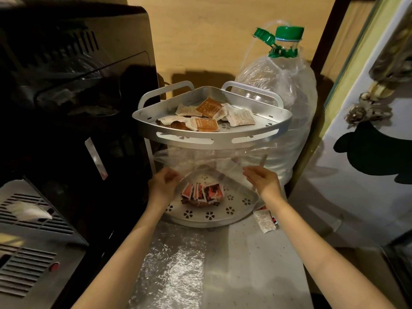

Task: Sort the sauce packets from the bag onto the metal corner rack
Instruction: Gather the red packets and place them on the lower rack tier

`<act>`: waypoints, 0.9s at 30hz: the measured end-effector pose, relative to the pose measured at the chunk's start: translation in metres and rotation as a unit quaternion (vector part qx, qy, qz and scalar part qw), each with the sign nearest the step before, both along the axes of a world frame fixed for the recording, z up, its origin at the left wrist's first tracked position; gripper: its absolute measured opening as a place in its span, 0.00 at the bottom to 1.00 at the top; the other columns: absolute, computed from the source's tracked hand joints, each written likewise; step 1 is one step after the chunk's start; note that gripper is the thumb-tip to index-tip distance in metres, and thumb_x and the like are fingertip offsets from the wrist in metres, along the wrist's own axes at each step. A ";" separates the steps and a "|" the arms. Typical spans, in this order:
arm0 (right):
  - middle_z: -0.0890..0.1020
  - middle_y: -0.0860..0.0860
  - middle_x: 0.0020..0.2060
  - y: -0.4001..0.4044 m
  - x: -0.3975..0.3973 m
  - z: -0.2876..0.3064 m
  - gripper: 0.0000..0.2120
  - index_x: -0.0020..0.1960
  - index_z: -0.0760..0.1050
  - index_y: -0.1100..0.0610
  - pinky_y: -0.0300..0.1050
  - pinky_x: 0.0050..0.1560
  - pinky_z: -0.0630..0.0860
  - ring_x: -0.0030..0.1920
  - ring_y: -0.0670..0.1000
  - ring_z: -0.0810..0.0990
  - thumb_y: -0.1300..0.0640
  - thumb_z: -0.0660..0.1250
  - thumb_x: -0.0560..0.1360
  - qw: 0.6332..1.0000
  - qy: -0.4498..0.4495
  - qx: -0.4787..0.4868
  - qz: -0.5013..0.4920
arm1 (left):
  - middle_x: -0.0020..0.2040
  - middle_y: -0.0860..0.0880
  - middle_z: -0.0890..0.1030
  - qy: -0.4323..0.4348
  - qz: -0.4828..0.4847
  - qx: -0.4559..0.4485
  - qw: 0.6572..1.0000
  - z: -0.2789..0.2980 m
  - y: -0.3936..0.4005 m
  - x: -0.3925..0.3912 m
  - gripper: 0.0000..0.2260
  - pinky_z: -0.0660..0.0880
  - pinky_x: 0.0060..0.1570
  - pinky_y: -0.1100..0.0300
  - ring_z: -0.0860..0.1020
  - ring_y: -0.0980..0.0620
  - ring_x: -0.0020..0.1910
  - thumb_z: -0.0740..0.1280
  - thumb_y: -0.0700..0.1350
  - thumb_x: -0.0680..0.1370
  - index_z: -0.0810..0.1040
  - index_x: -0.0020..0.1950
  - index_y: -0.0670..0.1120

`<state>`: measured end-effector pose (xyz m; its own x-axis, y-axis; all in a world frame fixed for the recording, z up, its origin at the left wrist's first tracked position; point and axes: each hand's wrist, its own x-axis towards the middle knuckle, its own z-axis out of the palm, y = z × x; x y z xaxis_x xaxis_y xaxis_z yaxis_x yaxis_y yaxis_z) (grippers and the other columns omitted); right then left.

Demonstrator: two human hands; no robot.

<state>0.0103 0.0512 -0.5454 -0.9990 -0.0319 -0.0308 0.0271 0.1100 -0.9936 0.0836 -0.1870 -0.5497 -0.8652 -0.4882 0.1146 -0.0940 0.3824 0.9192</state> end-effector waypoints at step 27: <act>0.82 0.47 0.41 0.072 0.074 0.054 0.03 0.45 0.80 0.54 0.32 0.44 0.74 0.42 0.41 0.79 0.59 0.67 0.74 0.988 0.115 0.079 0.062 | 0.31 0.61 0.83 0.099 -0.145 0.073 0.982 0.057 0.003 0.082 0.05 0.73 0.33 0.75 0.80 0.65 0.33 0.68 0.37 0.73 0.80 0.41 0.47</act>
